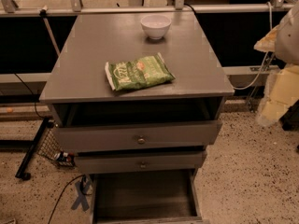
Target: Place green jalapeno chip bag into bottom drawer
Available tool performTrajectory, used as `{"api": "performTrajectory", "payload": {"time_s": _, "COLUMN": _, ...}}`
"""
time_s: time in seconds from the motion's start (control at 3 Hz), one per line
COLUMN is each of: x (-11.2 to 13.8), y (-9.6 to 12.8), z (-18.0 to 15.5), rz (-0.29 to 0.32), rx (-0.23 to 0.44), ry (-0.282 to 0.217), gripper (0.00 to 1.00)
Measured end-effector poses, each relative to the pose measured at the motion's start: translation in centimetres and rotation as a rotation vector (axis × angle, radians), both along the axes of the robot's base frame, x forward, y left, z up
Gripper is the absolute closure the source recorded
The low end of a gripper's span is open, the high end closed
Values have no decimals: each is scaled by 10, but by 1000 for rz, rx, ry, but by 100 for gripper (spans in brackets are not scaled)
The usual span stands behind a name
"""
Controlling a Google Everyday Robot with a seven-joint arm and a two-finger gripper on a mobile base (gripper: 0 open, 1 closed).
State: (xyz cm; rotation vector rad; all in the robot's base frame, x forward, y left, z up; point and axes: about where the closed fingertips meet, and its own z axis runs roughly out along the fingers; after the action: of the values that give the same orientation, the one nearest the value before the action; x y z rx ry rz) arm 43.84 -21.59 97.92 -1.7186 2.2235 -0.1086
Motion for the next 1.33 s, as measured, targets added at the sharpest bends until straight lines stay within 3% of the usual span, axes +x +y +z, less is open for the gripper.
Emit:
{"api": "performTrajectory", "payload": {"time_s": 0.33, "x": 0, "y": 0, "z": 0, "rz": 0, "rx": 0, "ry": 0, "gripper": 0}}
{"api": "performTrajectory", "payload": {"time_s": 0.67, "x": 32, "y": 8, "z": -2, "rz": 76, "rx": 22, "ry": -19, "gripper": 0}}
{"api": "performTrajectory", "payload": {"time_s": 1.0, "x": 83, "y": 27, "z": -10, "rz": 179, "rx": 52, "ry": -28, "gripper": 0}}
{"api": "performTrajectory", "payload": {"time_s": 1.33, "x": 143, "y": 63, "z": -27, "rz": 239, "rx": 117, "ry": -41, "gripper": 0}}
